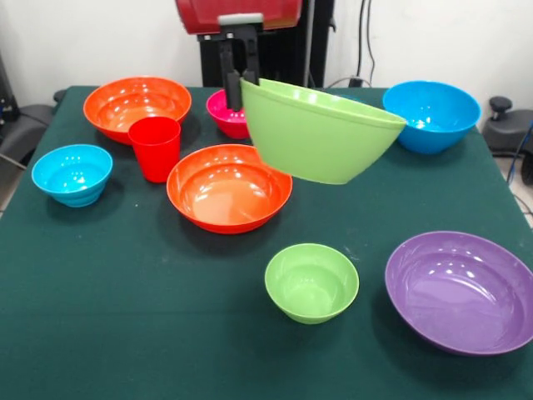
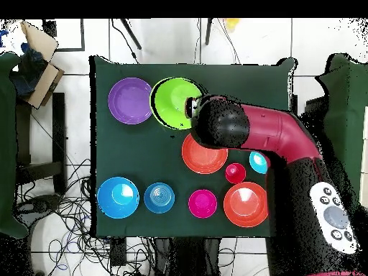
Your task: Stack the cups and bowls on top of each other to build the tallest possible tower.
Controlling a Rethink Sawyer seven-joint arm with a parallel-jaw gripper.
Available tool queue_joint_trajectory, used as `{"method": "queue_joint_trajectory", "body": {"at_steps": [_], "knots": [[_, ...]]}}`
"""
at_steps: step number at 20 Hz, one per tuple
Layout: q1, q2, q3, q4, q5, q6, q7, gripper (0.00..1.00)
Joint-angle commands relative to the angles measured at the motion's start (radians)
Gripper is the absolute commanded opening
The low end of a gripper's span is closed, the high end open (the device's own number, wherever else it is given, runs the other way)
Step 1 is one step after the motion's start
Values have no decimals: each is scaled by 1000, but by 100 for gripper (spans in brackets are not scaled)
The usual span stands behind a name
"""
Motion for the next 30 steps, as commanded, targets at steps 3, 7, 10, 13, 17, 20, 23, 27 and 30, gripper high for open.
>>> {"method": "queue_joint_trajectory", "body": {"at_steps": [3, 7, 10, 13, 17, 20, 23, 27, 30], "knots": [[-69, 47, 163, 6, -128, 102, -295, 0], [-110, 66, 202, 17, -162, 92, -300, 0], [-133, 69, 218, 29, -199, 98, -313, 0], [-157, 40, 227, 90, -225, 74, -284, 0], [-207, 4, 252, 196, -257, 12, -245, 0], [-248, -7, 273, 271, -292, -42, -224, 0], [-282, -7, 286, 328, -345, -99, -197, 0], [-301, 2, 282, 377, -414, -167, -146, 0], [-287, 4, 261, 377, -445, -164, -107, 0]]}}
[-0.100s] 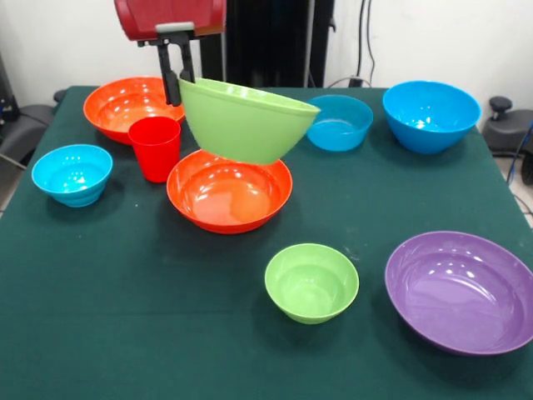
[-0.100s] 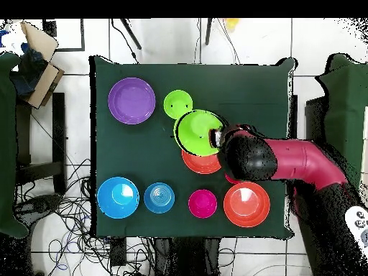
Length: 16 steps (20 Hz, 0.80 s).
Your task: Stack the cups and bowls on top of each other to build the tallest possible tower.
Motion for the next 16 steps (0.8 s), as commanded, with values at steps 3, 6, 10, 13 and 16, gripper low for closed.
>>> {"method": "queue_joint_trajectory", "body": {"at_steps": [3, 6, 10, 13, 16], "knots": [[21, 24, 42, 128, -164, -114, -70, 100], [40, 4, 49, 121, -150, -79, -57, 100], [76, -20, 49, 106, -126, -45, -35, 100], [112, -28, 31, 97, -125, -50, -4, 100], [150, -53, 0, 109, -123, -64, 41, 100]]}}
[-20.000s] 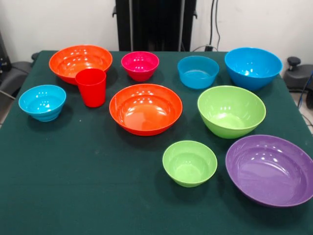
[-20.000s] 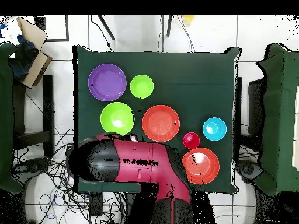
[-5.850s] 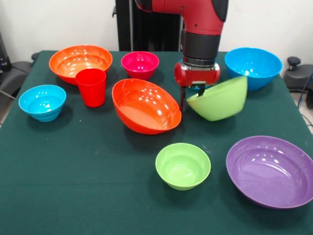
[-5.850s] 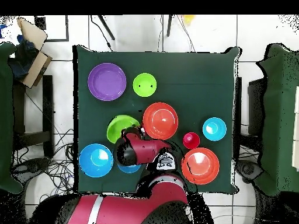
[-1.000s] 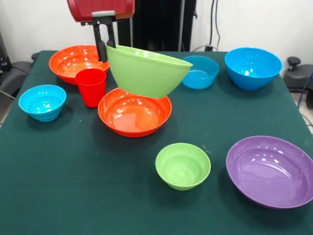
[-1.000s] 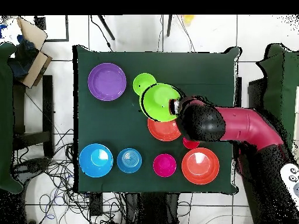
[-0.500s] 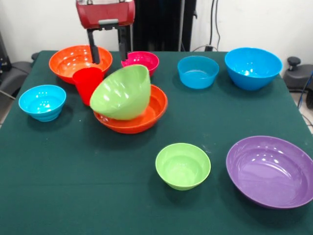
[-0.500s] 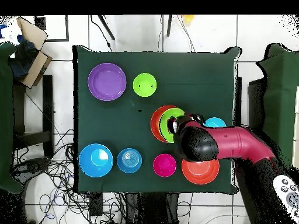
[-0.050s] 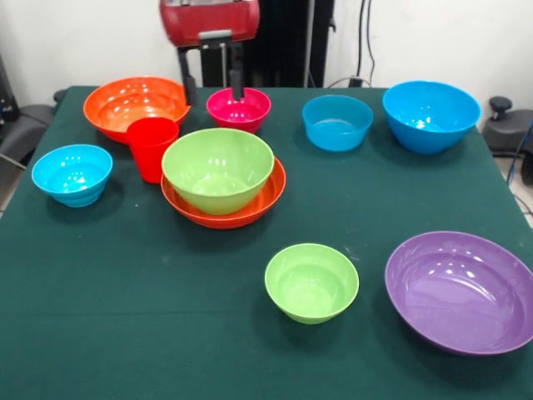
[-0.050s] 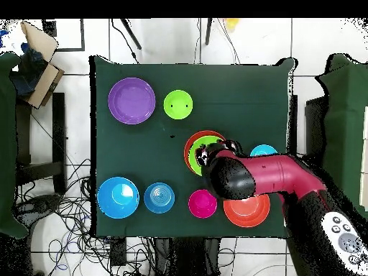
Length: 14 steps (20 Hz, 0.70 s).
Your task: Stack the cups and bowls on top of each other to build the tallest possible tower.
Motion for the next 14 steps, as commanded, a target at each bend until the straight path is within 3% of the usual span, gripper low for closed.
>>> {"method": "queue_joint_trajectory", "body": {"at_steps": [1, 8, 11, 14], "knots": [[105, -34, -11, 37, -47, -16, 57, 100], [265, 2, -184, 44, -98, -194, 223, 100], [309, 24, -207, 17, -59, -197, 222, 100], [343, 35, -196, -45, 2, -128, 195, 100]]}}
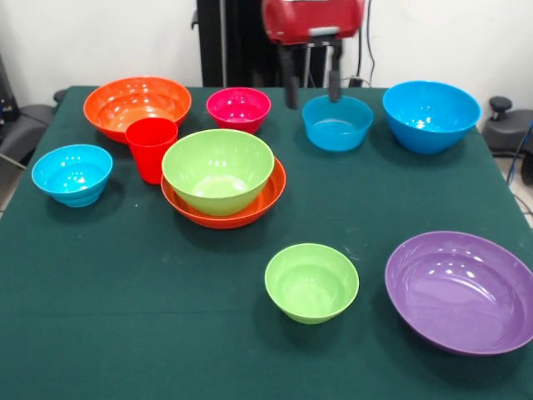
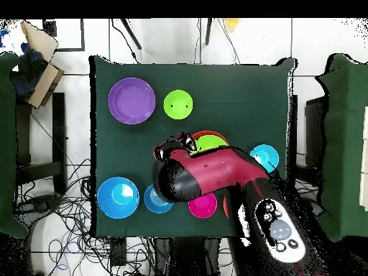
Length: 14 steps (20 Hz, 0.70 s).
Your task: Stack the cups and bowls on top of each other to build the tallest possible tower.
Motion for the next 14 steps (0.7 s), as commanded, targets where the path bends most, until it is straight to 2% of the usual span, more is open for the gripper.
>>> {"method": "queue_joint_trajectory", "body": {"at_steps": [1, 10, 14], "knots": [[79, 73, -71, -61, 14, 27, 151, 100], [127, 132, -41, -319, 136, 255, 67, 100], [160, 168, -52, -447, 161, 360, 52, 100]]}}
